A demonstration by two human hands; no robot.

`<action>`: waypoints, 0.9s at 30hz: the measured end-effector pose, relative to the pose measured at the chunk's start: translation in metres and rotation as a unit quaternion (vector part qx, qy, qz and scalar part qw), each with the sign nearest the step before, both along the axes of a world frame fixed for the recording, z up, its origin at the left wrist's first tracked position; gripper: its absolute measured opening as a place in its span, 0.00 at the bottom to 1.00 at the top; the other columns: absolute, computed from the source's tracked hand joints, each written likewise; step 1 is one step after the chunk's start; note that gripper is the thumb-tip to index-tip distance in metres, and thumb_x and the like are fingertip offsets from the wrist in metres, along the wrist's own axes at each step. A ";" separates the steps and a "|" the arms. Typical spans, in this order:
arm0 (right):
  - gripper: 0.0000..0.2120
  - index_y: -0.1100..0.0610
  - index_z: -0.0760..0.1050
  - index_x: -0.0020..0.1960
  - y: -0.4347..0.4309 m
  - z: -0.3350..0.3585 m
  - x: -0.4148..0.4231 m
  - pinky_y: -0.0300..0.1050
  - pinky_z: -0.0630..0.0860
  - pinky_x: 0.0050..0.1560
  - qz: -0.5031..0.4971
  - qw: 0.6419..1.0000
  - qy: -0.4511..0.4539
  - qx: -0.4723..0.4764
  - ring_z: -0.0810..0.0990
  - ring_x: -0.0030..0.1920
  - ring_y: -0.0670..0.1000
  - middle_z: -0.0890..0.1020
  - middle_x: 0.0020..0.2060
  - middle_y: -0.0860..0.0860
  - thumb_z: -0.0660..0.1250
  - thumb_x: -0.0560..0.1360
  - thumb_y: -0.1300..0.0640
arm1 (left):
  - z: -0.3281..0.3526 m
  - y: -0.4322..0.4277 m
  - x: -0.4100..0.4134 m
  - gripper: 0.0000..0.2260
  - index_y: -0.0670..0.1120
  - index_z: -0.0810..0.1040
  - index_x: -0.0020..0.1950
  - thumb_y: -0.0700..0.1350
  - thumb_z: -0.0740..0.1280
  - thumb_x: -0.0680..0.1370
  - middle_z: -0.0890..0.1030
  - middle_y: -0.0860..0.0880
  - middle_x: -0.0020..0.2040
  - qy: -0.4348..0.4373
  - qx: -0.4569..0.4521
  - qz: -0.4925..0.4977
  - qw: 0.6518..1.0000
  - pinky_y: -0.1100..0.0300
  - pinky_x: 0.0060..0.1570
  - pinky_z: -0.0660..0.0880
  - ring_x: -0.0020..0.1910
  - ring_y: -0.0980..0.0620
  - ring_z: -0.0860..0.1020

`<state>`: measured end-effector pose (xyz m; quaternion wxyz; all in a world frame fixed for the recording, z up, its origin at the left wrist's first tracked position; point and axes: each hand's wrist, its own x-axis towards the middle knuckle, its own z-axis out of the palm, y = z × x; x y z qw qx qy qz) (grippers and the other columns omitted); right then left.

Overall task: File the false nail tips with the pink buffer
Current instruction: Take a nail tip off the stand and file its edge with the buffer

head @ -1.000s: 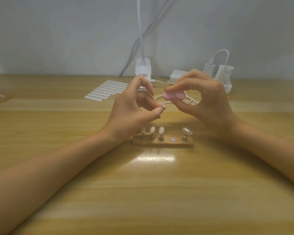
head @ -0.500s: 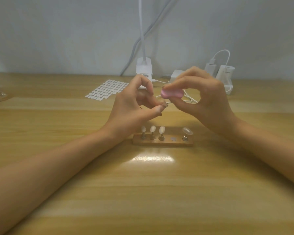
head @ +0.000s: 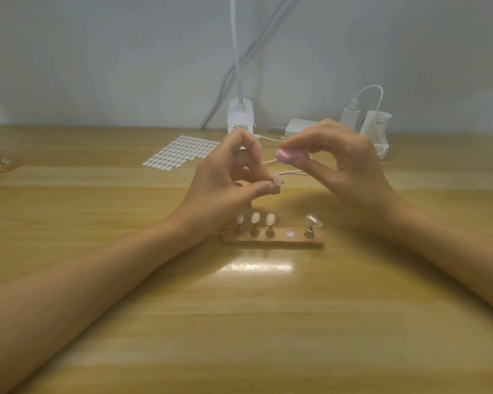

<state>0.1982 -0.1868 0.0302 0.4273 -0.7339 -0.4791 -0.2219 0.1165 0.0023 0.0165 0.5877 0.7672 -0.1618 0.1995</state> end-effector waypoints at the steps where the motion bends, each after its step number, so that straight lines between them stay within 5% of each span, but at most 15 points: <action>1: 0.06 0.57 0.83 0.53 0.000 0.001 -0.002 0.52 0.78 0.52 0.014 1.000 0.005 0.019 0.81 0.49 0.50 0.82 0.46 0.51 0.73 0.77 0.59 | 0.000 0.000 0.000 0.18 0.46 0.67 0.47 0.33 0.76 0.74 0.85 0.47 0.39 -0.003 -0.003 -0.002 1.000 0.68 0.35 0.75 0.42 0.49 0.87; 6: 0.06 0.61 0.82 0.54 0.007 -0.003 -0.006 0.41 0.76 0.55 0.056 0.995 -0.060 -0.054 0.80 0.50 0.46 0.81 0.48 0.52 0.72 0.78 0.64 | 0.000 -0.001 0.002 0.16 0.45 0.67 0.47 0.39 0.76 0.75 0.85 0.45 0.40 -0.001 -0.013 0.002 1.000 0.60 0.36 0.80 0.43 0.46 0.87; 9: 0.04 0.62 0.82 0.52 0.003 0.003 -0.002 0.44 0.77 0.54 -0.001 0.999 -0.030 -0.018 0.79 0.49 0.47 0.80 0.47 0.50 0.72 0.78 0.63 | -0.001 0.001 0.001 0.17 0.47 0.67 0.48 0.35 0.75 0.75 0.84 0.49 0.37 0.001 -0.021 -0.003 1.000 0.66 0.31 0.74 0.43 0.48 0.87; 13: 0.04 0.62 0.82 0.53 0.009 -0.004 -0.013 0.46 0.76 0.55 0.081 0.992 -0.066 -0.064 0.81 0.50 0.52 0.81 0.48 0.56 0.71 0.78 0.65 | 0.000 0.001 0.003 0.18 0.46 0.68 0.47 0.44 0.77 0.73 0.82 0.47 0.38 0.006 -0.030 -0.001 1.000 0.64 0.32 0.74 0.38 0.51 0.84; 18: 0.03 0.62 0.81 0.52 0.002 0.002 -0.005 0.48 0.77 0.53 0.022 0.997 -0.058 -0.041 0.79 0.48 0.50 0.81 0.46 0.54 0.71 0.78 0.66 | -0.001 0.004 0.003 0.20 0.47 0.68 0.46 0.33 0.78 0.72 0.85 0.47 0.38 0.021 -0.034 -0.001 0.999 0.62 0.35 0.78 0.40 0.48 0.86; 22: 0.04 0.62 0.82 0.53 0.006 -0.004 -0.010 0.47 0.77 0.54 0.076 0.990 -0.092 -0.077 0.81 0.50 0.53 0.81 0.48 0.55 0.71 0.78 0.66 | -0.002 0.003 0.003 0.18 0.48 0.69 0.46 0.40 0.79 0.72 0.83 0.41 0.41 0.014 -0.032 -0.007 0.999 0.53 0.42 0.83 0.41 0.46 0.86; 27: 0.03 0.61 0.82 0.52 0.003 0.001 -0.009 0.47 0.77 0.53 0.033 0.997 -0.062 -0.037 0.80 0.49 0.51 0.81 0.47 0.54 0.71 0.78 0.65 | -0.003 0.004 0.003 0.20 0.45 0.68 0.46 0.33 0.78 0.71 0.85 0.47 0.39 0.005 -0.033 -0.007 0.999 0.49 0.48 0.84 0.44 0.44 0.87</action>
